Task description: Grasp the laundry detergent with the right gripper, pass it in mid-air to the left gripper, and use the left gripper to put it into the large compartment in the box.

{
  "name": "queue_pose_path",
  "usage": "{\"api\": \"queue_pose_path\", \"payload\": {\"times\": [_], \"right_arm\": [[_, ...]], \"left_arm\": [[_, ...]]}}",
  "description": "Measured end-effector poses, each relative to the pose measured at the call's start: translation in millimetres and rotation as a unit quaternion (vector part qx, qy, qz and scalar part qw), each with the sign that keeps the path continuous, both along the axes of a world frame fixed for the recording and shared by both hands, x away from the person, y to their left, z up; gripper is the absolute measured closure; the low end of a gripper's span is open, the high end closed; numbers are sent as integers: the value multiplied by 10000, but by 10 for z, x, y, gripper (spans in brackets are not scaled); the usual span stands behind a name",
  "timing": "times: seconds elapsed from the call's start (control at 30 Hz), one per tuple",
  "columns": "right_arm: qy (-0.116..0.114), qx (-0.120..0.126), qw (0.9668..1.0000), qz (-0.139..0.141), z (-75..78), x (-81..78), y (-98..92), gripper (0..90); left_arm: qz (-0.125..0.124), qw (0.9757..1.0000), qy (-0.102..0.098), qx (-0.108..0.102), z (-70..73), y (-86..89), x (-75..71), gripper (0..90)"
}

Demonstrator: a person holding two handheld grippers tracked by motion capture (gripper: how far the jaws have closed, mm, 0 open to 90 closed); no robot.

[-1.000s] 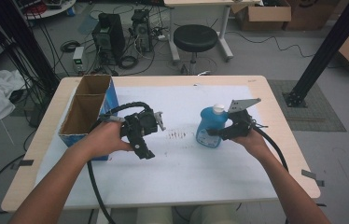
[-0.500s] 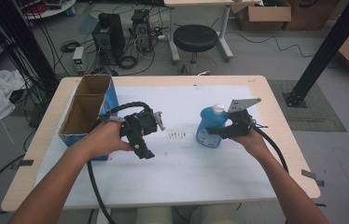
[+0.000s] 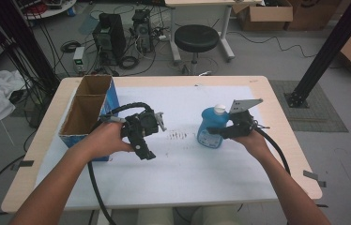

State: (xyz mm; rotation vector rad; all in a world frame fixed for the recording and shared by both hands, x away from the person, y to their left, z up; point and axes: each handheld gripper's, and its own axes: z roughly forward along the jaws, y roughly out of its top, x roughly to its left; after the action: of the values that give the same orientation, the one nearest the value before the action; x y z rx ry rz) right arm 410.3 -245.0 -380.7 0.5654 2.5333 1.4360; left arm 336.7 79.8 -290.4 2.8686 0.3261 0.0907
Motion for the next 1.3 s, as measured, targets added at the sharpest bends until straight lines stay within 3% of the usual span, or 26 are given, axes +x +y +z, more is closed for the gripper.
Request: {"api": "queue_pose_path", "payload": {"times": [0.73,1.1,1.3], "right_arm": [[-271,-118,9996,47,24,-54,22,438],[-247,-153,9991,312,168,-143,-1,439],[-214,-255,9971,678,267,-264,15,438]], "left_arm": [[33,10000,-5,-44,9,14,7,202],[38,9999,-85,-132,90,8,20,202],[14,9997,-156,-194,193,-34,33,202]]}}
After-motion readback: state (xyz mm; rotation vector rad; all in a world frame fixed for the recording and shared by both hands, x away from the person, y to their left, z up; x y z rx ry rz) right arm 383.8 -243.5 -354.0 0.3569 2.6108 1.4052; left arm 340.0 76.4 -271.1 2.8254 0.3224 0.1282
